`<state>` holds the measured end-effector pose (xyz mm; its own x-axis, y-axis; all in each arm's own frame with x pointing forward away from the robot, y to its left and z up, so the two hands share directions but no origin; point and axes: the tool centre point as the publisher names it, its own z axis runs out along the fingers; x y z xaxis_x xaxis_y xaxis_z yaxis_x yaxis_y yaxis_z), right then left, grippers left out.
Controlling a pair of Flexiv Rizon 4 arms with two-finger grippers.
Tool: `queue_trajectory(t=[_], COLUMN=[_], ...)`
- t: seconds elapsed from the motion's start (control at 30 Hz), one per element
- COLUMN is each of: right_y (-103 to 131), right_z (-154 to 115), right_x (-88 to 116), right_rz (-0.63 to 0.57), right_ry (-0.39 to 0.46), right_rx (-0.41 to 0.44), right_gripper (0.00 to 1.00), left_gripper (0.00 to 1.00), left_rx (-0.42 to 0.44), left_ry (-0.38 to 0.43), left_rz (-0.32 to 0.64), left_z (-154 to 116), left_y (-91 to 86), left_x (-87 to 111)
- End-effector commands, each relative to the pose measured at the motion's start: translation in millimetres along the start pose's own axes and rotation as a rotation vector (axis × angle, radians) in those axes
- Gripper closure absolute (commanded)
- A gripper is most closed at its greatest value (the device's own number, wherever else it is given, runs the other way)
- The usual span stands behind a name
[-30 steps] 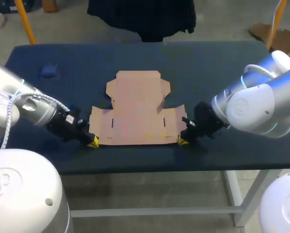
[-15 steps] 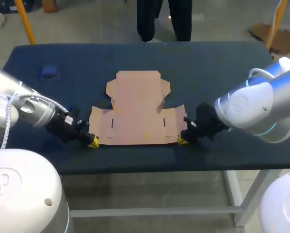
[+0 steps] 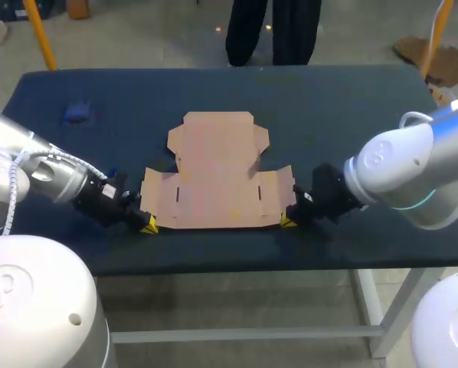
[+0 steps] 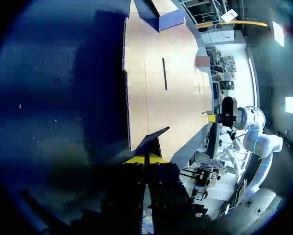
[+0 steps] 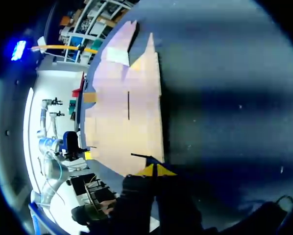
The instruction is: Assemble the packaging by folding the flat box into shape, placing the metal phone stand inside, and closing the box properly
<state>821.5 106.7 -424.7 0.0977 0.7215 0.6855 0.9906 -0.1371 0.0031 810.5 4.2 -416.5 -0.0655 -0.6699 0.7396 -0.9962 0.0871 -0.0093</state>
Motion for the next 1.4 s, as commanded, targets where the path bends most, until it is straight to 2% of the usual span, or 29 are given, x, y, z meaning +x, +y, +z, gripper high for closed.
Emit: queue_trajectory(t=[0.03,0.93,1.4], right_y=[1.9,4.2,5.8], right_z=[-3.4,-1.1,2.4], right_x=[-1.9,7.5,16.0], right_rz=[-0.001,-0.02,-0.039], right_ry=[0.056,0.138,0.114], right_rx=[0.005,0.028,0.046], right_gripper=[1.0,1.0,1.0], left_gripper=[1.0,1.0,1.0], left_rx=[-0.005,-0.017,-0.036], left_ry=[-0.007,-0.02,-0.083], left_rz=[-0.001,0.01,0.018], left_z=[3.5,7.0,7.9], left_y=[-1.8,-3.7,-5.8], left_x=[0.0,4.1,11.6])
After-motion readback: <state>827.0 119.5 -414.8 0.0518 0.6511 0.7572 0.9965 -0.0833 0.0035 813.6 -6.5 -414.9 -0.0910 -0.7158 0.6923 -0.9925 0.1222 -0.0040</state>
